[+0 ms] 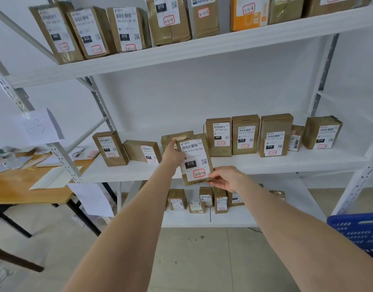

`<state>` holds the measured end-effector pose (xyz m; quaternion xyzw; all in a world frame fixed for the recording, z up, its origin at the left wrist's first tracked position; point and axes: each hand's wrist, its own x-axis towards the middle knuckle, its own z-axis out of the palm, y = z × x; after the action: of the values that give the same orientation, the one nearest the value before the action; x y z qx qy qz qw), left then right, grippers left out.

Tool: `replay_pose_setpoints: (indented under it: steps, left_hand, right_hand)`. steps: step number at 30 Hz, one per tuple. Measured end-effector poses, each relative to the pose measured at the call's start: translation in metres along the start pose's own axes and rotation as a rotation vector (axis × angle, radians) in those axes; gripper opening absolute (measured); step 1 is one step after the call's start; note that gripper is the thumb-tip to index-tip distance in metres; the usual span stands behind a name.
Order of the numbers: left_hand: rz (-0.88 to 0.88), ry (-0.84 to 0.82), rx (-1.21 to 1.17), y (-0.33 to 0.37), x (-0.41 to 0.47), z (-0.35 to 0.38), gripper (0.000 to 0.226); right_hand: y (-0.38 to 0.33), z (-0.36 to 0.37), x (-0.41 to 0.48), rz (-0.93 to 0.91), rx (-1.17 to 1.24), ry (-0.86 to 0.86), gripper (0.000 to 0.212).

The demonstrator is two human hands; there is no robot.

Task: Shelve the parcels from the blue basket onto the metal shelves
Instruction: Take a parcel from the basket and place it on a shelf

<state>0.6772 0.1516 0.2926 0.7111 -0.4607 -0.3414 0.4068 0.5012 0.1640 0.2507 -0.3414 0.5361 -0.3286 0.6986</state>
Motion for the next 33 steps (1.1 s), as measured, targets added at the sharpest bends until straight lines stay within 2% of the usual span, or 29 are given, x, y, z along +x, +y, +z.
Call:
replay_pose_setpoints:
  steps: [9,17,22,29,33]
  left_hand:
    - [0.087,0.033,-0.004,0.011,0.059,-0.051,0.056]
    - [0.401,0.016,-0.027,0.095,0.075,-0.086,0.052]
    - [0.585,-0.067,-0.097,0.174,0.062,-0.086,0.048]
    - [0.821,-0.098,-0.105,0.270,0.027,-0.043,0.055]
    - [0.882,-0.153,-0.135,0.312,0.001,-0.006,0.058]
  right_hand:
    - [-0.028,0.058,0.035,-0.058,0.086,-0.001,0.022]
    - [-0.104,0.072,0.017,-0.283,0.152,0.022,0.020]
    - [-0.159,0.051,-0.022,-0.458,0.191,0.082,0.023]
    - [-0.214,-0.016,-0.089,-0.676,0.249,0.205,0.018]
    - [-0.232,-0.063,-0.118,-0.733,0.270,0.263,0.030]
